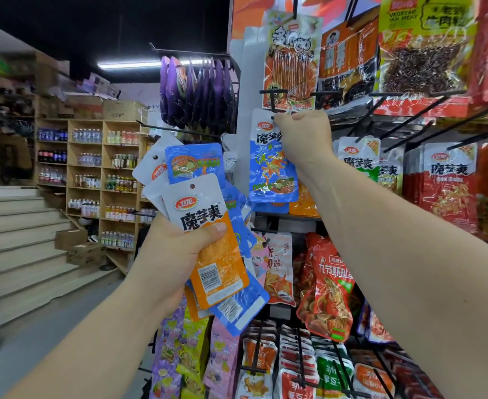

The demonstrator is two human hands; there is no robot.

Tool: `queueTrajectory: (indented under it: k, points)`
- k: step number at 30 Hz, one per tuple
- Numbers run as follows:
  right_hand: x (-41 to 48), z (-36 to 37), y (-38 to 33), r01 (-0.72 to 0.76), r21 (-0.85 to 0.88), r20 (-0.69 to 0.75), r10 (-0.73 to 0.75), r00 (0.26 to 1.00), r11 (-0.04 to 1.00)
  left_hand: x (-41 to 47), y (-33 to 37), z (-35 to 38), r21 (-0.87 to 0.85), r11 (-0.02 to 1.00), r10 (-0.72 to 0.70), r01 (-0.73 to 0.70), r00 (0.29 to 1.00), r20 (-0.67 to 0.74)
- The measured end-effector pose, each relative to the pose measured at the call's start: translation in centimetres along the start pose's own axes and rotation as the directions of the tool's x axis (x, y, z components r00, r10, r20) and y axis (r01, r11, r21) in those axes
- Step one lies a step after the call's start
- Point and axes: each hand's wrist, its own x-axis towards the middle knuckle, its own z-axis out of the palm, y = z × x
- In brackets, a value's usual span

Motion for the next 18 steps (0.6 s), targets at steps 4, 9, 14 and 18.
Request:
queueTrajectory:
  k: [4, 9, 14, 18]
  points:
    - [-0.4, -0.2, 0.0, 0.055, 0.003, 0.031, -0.055, 0.998, 0.998, -0.2, 0.3, 0.2, 0.013, 1.000, 0.021, -0.021, 1.000, 0.016]
    - [-0.9, 0.5, -0.3, 0.107, -0.034, -0.003, -0.107, 0.994, 0.994, -0.3, 0.5, 0.3, 0.011, 1.000, 0.025, -0.025, 1.000, 0.013]
    - [-1.0, 0.2, -0.1, 0.139, -0.075, -0.077, -0.145, 0.986, 0.987, -0.6, 0.6, 0.2, 0.008, 0.999, 0.037, -0.037, 0.999, 0.008]
    - [-1.1, -0.4, 0.7, 0.170, -0.086, -0.088, -0.177, 0.980, 0.982, -0.6, 0.5, 0.1, 0.017, 0.999, 0.040, -0.040, 0.999, 0.009]
